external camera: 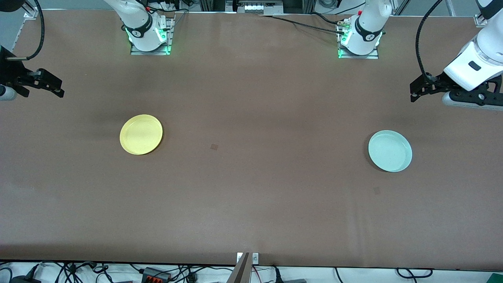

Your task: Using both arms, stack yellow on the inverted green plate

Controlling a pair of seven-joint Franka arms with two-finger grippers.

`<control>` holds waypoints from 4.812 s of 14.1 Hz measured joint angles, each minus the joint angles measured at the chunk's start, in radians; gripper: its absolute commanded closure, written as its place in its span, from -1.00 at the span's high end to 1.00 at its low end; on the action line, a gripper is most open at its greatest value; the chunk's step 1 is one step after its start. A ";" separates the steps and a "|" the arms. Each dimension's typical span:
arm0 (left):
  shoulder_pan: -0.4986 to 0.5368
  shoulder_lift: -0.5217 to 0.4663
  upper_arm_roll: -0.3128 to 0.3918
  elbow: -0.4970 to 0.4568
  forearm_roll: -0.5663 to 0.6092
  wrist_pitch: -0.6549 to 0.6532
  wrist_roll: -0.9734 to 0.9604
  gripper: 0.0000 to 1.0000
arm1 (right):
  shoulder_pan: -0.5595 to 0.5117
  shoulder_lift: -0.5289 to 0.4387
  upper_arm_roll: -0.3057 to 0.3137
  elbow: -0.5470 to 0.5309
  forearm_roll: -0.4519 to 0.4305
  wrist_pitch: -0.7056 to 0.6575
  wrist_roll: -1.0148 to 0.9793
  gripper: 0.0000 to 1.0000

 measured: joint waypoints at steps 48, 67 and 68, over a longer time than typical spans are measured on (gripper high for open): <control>0.242 0.446 0.023 0.238 -0.028 -0.058 0.182 1.00 | -0.005 0.003 0.010 -0.001 0.000 -0.006 -0.001 1.00; 0.382 0.598 -0.010 -0.288 -0.083 0.766 0.354 -0.03 | 0.010 0.029 0.012 -0.001 0.000 -0.005 -0.002 1.00; 0.384 0.604 -0.010 -0.288 -0.099 0.767 0.355 -0.26 | 0.010 0.029 0.012 -0.001 0.000 -0.005 -0.002 1.00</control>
